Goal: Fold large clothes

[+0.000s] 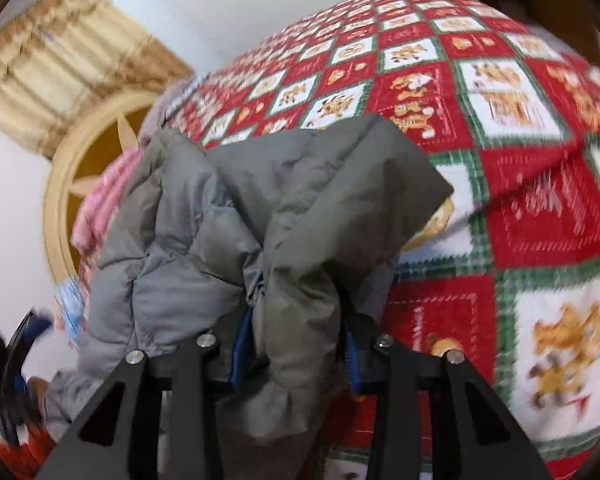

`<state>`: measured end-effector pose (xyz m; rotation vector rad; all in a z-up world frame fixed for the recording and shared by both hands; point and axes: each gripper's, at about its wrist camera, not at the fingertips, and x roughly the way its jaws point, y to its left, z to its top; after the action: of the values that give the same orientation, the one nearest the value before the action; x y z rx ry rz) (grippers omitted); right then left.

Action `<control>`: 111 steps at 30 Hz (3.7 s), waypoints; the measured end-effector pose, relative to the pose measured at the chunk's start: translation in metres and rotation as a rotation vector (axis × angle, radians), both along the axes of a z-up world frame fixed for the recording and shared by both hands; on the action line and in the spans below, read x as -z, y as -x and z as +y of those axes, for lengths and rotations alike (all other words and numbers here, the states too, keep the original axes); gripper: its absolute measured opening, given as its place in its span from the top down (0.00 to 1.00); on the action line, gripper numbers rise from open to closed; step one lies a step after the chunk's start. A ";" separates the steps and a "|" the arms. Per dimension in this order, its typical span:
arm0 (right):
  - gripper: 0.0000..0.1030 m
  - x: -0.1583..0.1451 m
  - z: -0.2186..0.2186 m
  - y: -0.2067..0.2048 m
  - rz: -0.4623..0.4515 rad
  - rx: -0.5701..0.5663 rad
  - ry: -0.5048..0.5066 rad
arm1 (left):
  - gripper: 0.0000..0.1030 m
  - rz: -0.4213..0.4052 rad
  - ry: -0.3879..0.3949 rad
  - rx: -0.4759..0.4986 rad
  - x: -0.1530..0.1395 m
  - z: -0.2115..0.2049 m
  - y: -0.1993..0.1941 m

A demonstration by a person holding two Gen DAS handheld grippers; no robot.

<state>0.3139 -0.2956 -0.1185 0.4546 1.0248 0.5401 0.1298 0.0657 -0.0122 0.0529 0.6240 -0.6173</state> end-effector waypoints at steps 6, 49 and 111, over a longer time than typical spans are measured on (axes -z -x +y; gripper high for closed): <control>0.61 0.015 -0.006 0.019 -0.005 0.109 -0.138 | 0.12 0.333 0.117 -0.338 0.033 0.038 -0.125; 0.88 0.024 -0.013 -0.038 0.013 0.138 -0.041 | 0.01 0.137 -0.101 -0.145 0.080 -0.146 -0.118; 0.01 -0.080 0.028 0.065 -0.210 0.141 0.214 | 0.01 0.105 -0.208 -0.587 0.039 0.016 -0.092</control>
<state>0.2487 -0.2672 -0.0386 0.2711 0.8305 0.3391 0.2221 0.0813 -0.0516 0.0292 0.7618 0.0134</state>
